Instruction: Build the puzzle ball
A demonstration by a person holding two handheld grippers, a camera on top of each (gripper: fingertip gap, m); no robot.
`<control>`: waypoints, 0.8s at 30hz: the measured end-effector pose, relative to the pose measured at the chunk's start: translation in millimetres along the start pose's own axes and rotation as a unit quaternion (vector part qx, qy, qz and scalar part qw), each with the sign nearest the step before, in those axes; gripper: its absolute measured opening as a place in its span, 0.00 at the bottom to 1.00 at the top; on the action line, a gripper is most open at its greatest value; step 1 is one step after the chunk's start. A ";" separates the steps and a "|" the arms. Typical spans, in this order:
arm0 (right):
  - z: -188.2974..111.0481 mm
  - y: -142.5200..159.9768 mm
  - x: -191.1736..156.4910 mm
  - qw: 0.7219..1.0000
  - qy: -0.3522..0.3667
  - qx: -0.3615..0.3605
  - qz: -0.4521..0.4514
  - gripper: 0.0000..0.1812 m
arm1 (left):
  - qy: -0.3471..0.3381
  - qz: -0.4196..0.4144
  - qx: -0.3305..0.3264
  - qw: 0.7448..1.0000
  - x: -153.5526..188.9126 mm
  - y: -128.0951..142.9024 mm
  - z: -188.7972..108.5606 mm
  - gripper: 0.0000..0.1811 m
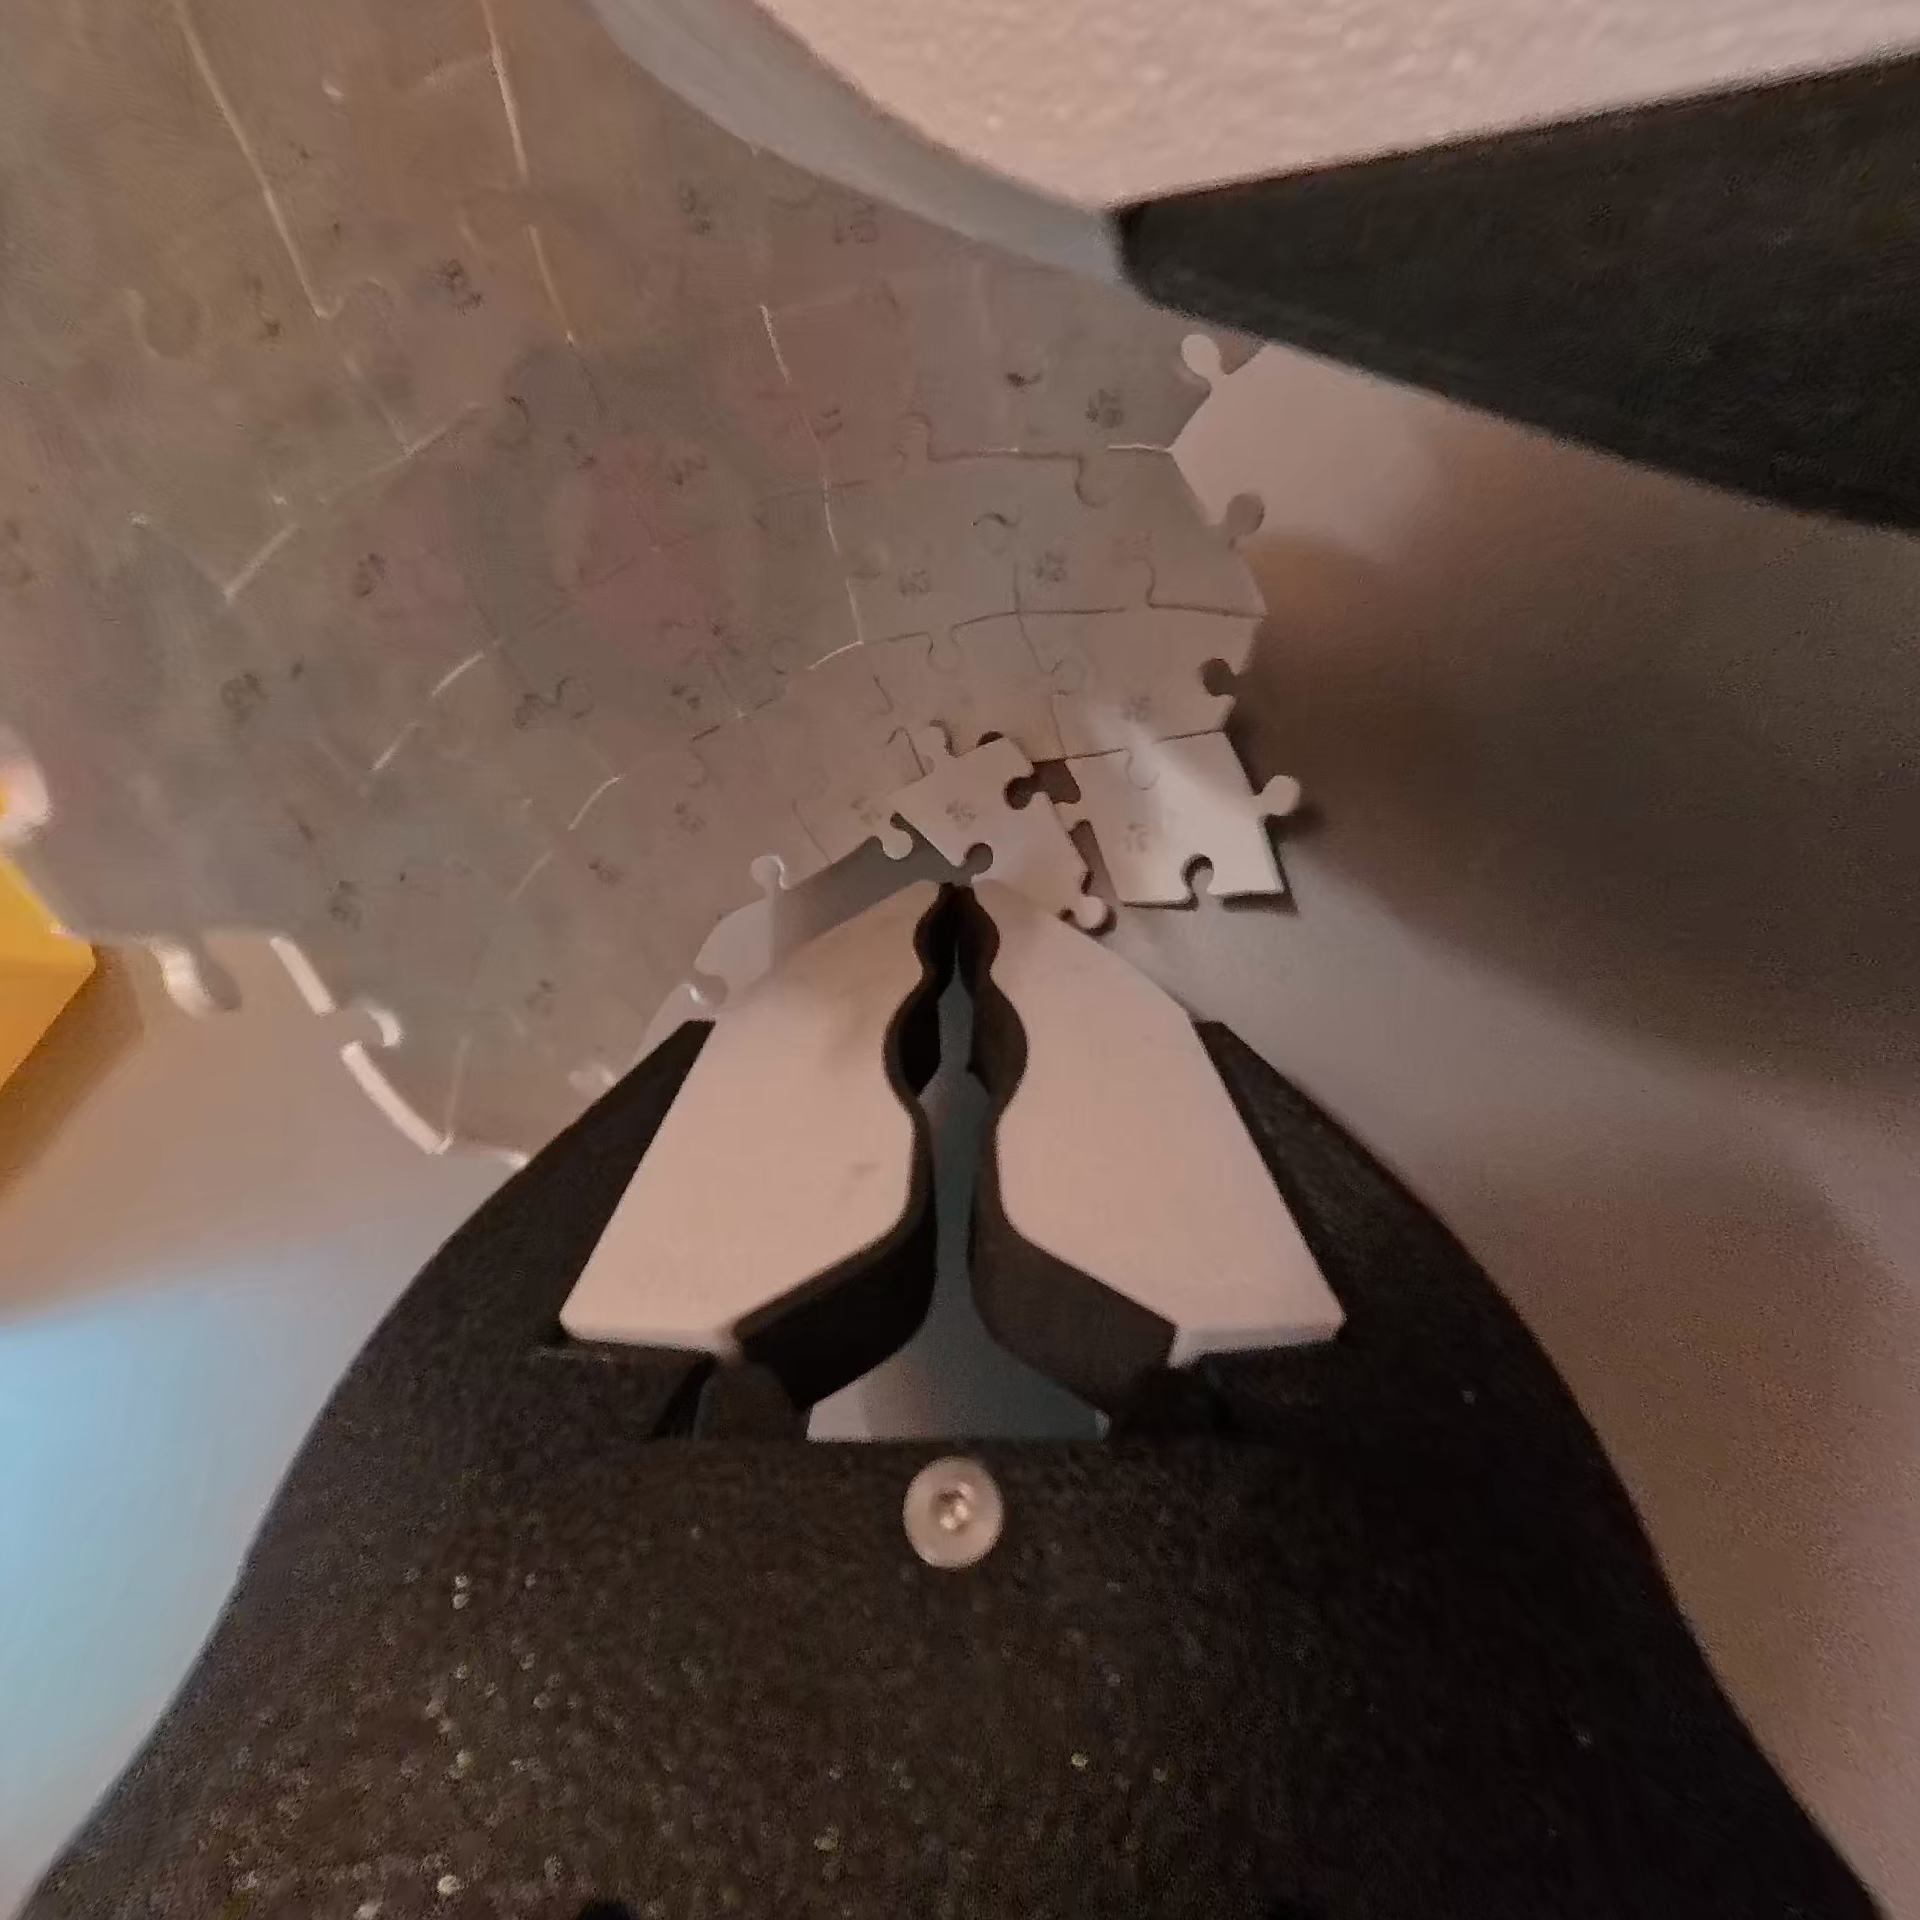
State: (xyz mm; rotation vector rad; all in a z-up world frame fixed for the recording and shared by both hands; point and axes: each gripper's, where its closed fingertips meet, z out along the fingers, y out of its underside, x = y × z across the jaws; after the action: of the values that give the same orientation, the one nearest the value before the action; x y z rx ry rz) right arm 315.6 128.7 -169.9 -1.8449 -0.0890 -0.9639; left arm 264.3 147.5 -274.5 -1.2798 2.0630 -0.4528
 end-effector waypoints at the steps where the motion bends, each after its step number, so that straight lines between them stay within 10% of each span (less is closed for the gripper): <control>1: 0.0 0.0 0.0 1.000 0.000 0.000 0.000 0.02 | -0.007 0.007 -0.001 1.000 -2.7 1.1 0.2 0.00; 24: 0.4 0.0 0.3 1.000 -0.001 0.002 0.002 0.02 | -0.041 0.136 0.073 0.987 -3.8 -13.2 0.5 0.00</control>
State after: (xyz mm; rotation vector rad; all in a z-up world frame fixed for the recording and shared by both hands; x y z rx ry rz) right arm 316.0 128.9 -169.7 -1.8405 -0.0876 -0.9581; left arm 274.5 144.8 -265.7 -0.9005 2.0545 -0.4106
